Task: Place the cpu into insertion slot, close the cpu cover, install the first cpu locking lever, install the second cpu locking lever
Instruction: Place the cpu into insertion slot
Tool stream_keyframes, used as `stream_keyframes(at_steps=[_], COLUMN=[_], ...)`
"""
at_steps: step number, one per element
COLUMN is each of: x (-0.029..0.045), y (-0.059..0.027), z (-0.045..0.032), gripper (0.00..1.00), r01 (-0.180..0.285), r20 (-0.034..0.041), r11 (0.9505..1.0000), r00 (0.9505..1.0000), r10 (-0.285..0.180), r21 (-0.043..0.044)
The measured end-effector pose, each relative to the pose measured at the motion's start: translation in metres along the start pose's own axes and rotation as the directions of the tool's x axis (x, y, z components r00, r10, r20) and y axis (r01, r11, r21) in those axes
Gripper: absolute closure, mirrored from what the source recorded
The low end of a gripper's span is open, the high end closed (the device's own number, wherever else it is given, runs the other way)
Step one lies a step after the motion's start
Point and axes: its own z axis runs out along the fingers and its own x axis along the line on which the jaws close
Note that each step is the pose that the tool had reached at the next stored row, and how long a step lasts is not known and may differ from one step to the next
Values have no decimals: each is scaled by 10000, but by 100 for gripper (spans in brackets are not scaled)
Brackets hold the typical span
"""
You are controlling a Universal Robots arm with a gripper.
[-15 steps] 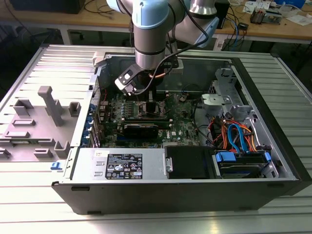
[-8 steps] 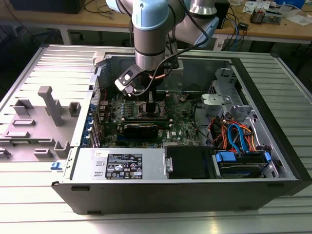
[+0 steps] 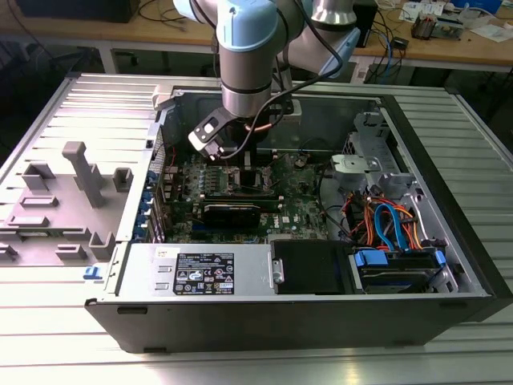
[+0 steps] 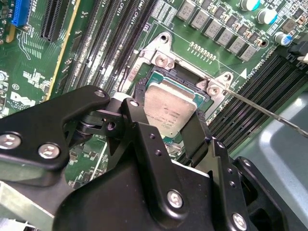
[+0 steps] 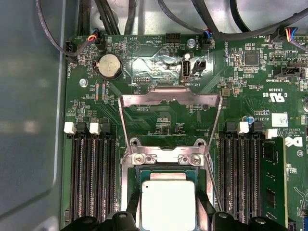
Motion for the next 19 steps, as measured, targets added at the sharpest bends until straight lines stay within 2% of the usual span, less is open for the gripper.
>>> stream_keyframes(at_steps=[19], x=[0], y=[-1], z=[19], gripper=[45], r01=[-7], r20=[-17], r11=[10000], r00=[10000], r10=[7], r21=[1])
